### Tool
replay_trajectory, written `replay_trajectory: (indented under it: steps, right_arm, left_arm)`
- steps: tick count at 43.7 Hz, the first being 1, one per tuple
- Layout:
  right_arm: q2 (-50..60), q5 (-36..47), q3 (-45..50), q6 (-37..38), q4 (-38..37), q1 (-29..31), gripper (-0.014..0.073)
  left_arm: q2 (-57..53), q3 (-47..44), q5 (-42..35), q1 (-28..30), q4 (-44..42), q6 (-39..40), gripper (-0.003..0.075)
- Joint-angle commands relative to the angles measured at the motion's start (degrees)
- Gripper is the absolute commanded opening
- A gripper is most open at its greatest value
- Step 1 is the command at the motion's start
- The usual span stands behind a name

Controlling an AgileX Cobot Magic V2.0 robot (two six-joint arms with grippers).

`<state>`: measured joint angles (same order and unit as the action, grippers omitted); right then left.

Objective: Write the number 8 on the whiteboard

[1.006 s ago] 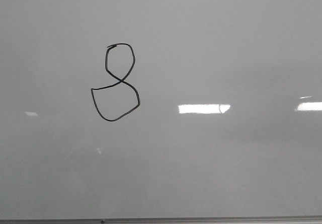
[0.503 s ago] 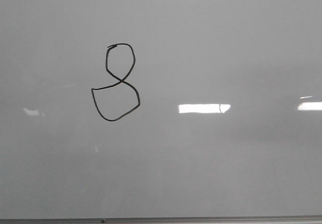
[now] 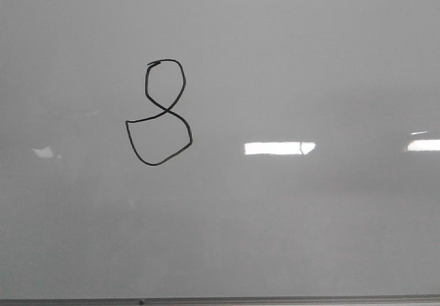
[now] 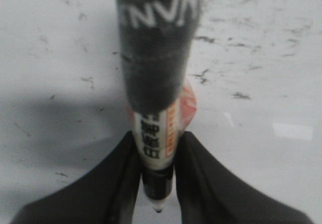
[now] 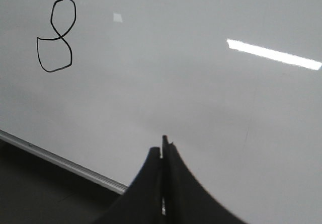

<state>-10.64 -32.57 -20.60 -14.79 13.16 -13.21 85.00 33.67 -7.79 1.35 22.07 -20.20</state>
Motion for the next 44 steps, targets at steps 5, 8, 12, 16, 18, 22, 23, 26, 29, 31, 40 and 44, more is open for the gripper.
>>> replay_trajectory:
  steps: [5,8,12,16,18,22,23,26,29,31,40,44]
  right_arm:
    - [-0.7,4.5,-1.4,0.1,0.4,0.3,-0.0069]
    - [-0.7,4.5,-1.4,0.1,0.4,0.3,-0.0069]
    - [-0.7,4.5,-1.4,0.1,0.4,0.3,-0.0069]
    - [-0.7,4.5,-1.4,0.1,0.4,0.3,-0.0069]
    - [-0.7,4.5,-1.4,0.1,0.4,0.3,-0.0069]
    - [-0.7,4.5,-1.4,0.1,0.4,0.3,-0.0069]
    - [-0.7,4.5,-1.4,0.1,0.4,0.3,-0.0069]
    - [-0.7,4.5,-1.4,0.1,0.4,0.3,-0.0069]
    - [-0.7,4.5,-1.4,0.1,0.4,0.3,-0.0069]
    - [-0.7,4.5,-1.4,0.1,0.4,0.3,-0.0069]
    - [-0.7,4.5,-1.4,0.1,0.4,0.3,-0.0069]
    - [-0.7,4.5,-1.4,0.1,0.4,0.3,-0.0069]
  left_arm:
    - [-1.7,1.9,-4.4,0.0,-0.6,0.5,0.027]
    - [-2.4,1.9,-3.8,0.0,-0.6,0.5,0.0295]
    - [-3.9,1.9,-3.5,0.0,-0.6,0.5,0.0343]
    - [-6.3,1.9,-2.8,0.1,-0.6,0.5,0.0393]
    - [-7.5,1.9,-1.9,0.1,-0.6,0.5,0.0401]
    - [-11.0,1.9,1.5,0.7,-0.6,-0.2,0.0401]
    - [-11.9,1.9,2.3,1.1,-0.6,-0.2,0.0401]
    - [-15.1,1.9,5.0,2.3,-0.6,-0.2,0.0401]
    - [-18.5,1.9,6.9,3.6,-0.7,-0.2,0.0401]
    - [-20.3,1.9,7.8,4.3,-1.0,-0.2,0.0401]
    - [-31.9,1.9,15.0,4.3,-4.6,-0.3,0.0401]
    - [-36.3,1.7,18.7,4.3,-4.6,-0.3,0.04]
